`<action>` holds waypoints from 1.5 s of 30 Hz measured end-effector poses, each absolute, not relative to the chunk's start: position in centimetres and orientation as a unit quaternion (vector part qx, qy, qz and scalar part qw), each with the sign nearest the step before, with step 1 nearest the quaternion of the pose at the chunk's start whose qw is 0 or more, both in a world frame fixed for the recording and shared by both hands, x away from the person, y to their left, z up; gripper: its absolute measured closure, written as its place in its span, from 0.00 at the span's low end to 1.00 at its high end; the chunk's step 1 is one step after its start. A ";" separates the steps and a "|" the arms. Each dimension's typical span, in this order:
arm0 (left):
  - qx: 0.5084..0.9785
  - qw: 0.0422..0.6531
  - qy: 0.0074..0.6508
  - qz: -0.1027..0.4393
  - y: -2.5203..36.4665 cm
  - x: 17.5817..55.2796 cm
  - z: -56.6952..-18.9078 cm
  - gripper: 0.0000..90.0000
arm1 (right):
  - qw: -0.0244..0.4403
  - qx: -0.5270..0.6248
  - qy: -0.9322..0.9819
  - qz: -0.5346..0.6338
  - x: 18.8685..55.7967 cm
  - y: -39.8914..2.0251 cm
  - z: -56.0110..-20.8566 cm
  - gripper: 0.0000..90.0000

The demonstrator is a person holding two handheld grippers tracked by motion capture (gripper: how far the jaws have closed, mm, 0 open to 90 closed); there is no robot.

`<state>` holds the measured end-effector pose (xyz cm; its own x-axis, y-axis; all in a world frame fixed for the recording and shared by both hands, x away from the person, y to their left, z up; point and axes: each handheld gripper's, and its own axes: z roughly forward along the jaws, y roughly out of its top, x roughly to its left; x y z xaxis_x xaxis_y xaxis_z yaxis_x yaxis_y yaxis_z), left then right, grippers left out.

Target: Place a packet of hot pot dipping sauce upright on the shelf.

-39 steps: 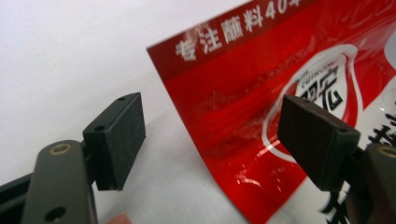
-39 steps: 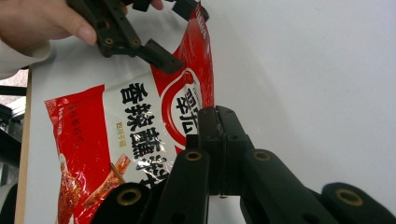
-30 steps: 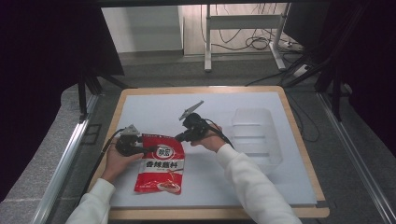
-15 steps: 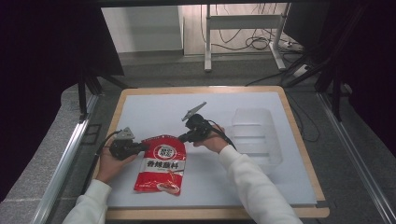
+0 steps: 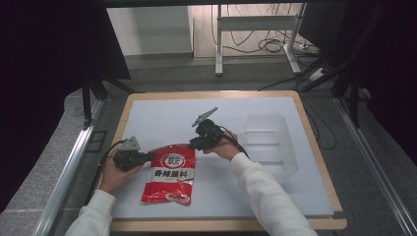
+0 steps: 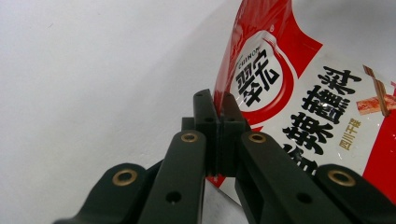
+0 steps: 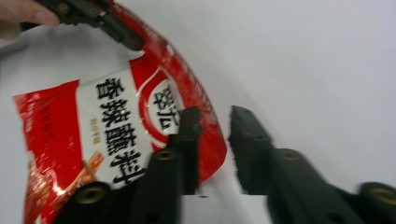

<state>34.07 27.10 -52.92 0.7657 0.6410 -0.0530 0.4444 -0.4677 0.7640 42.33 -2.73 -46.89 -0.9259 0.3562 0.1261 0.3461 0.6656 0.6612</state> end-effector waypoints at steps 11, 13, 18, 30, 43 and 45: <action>0.849 0.404 0.318 0.121 27.1 34.0 -52.9 1.00 | -0.001 0.190 0.924 0.331 43.6 -0.1 -47.0 0.61; 0.849 0.404 0.318 0.121 27.1 34.0 -52.9 1.00 | -0.007 0.184 0.930 0.317 43.7 0.5 -47.5 0.62; 0.849 0.405 0.317 0.121 27.1 34.0 -52.9 1.00 | -0.027 0.175 0.940 0.291 43.5 1.7 -48.8 0.78; 0.838 0.422 0.321 0.128 27.5 33.7 -52.7 0.95 | -0.064 0.155 0.938 0.303 43.1 1.4 -48.3 0.99; 0.787 0.448 0.392 0.162 30.7 32.3 -51.9 0.48 | -0.074 0.153 0.929 0.330 42.3 -0.2 -45.6 0.99; 0.788 0.439 0.403 0.156 30.7 32.5 -52.1 0.46 | -0.076 0.157 0.926 0.336 42.2 -0.5 -45.1 0.99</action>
